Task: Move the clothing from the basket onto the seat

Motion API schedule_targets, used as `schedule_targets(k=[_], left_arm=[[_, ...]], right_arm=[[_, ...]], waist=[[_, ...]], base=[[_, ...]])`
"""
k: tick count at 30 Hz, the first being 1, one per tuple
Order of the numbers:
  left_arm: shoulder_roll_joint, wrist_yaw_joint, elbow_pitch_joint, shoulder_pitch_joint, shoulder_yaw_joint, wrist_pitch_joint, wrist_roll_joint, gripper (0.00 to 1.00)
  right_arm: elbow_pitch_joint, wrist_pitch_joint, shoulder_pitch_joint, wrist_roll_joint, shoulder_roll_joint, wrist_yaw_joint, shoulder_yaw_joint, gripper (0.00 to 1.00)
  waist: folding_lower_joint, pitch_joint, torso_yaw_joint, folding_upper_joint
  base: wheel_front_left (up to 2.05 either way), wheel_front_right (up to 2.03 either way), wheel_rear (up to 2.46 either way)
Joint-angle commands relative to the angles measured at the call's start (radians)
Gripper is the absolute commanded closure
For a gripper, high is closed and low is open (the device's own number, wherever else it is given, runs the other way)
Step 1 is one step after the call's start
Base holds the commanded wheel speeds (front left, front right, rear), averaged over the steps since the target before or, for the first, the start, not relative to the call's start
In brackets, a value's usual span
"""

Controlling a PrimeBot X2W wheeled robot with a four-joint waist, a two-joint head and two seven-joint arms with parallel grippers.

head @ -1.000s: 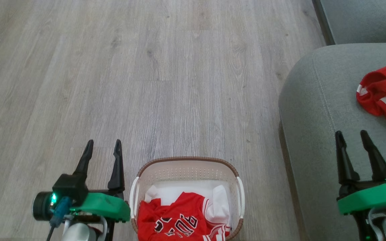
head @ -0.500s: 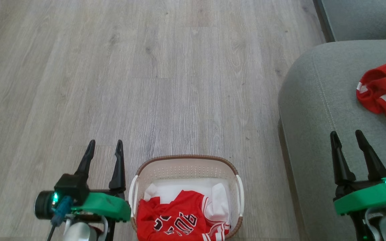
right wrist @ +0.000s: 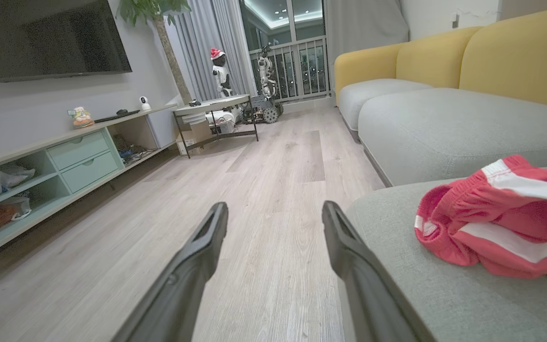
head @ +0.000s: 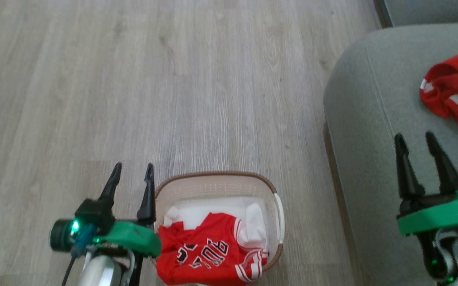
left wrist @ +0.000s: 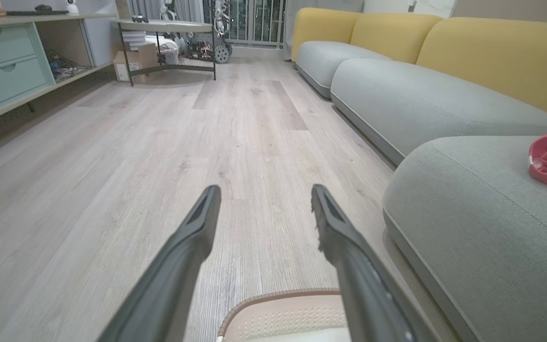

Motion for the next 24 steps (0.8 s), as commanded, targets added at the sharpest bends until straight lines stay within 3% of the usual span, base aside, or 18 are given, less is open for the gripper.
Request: schedule_targets(k=[1,14,24], left_arm=[[-0.001,-0.006,-0.02,-0.074,0.022,-0.012,0.009,0.0],[-0.013,-0.029,0.191,-0.247,-0.031,-0.012,0.007,0.0],[-0.016,-0.063,0.553,-0.431,-0.099,0.011,-0.051,0.0]], right_arm=[[-0.043,-0.009,-0.049,0.005,-0.029,0.0,0.008,0.0],[-0.086,-0.009,-0.156,0.044,-0.057,0.0,0.006,0.0],[-0.115,-0.009,-0.249,0.072,-0.074,0.0,0.019,0.0]], waist=[[0.0,0.036,-0.018,-0.0001],[0.0,0.226,-0.089,-0.0001],[0.0,0.383,-0.132,-0.0001]], base=[[0.0,0.0,0.0],[0.0,0.0,0.0],[0.0,0.0,0.0]])
